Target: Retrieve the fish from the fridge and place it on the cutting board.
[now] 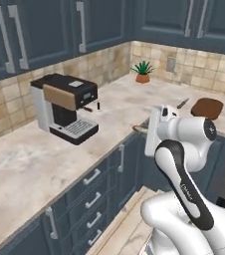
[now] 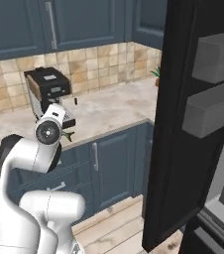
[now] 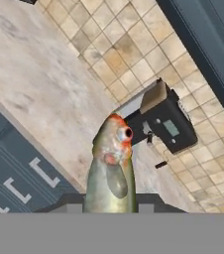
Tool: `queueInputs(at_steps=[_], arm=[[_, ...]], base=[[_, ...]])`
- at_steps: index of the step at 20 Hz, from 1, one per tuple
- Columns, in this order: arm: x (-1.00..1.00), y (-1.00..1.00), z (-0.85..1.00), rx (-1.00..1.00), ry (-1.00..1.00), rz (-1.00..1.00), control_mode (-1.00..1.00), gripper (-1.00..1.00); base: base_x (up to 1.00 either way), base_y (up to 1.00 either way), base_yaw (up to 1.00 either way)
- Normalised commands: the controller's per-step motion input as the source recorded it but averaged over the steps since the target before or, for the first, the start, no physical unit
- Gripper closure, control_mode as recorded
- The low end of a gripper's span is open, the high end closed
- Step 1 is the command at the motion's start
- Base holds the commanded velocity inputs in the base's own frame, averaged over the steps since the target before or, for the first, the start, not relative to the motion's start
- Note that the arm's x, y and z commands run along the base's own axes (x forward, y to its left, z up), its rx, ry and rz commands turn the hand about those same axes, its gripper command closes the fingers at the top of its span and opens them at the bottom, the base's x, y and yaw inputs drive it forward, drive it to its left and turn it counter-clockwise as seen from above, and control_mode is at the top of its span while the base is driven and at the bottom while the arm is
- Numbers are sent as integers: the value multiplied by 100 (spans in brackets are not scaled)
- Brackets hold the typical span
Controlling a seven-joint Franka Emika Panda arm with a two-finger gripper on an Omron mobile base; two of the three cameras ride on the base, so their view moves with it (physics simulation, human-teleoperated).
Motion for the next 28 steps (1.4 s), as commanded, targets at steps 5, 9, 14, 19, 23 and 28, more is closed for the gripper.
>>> queueInputs(at_steps=[5, 9, 14, 19, 23, 28], arm=[[0, 0, 0, 0, 0, 0, 100, 100], [0, 0, 0, 0, 0, 0, 100, 100], [0, 0, 0, 0, 0, 0, 100, 100], [0, 0, 0, 0, 0, 0, 100, 100], [0, 0, 0, 0, 0, 0, 100, 100], [0, 0, 0, 0, 0, 0, 100, 100]], base=[[68, 0, -41], [75, 0, -38], [80, 2, -38], [80, 12, -38], [81, 18, -40], [70, 15, -42]])
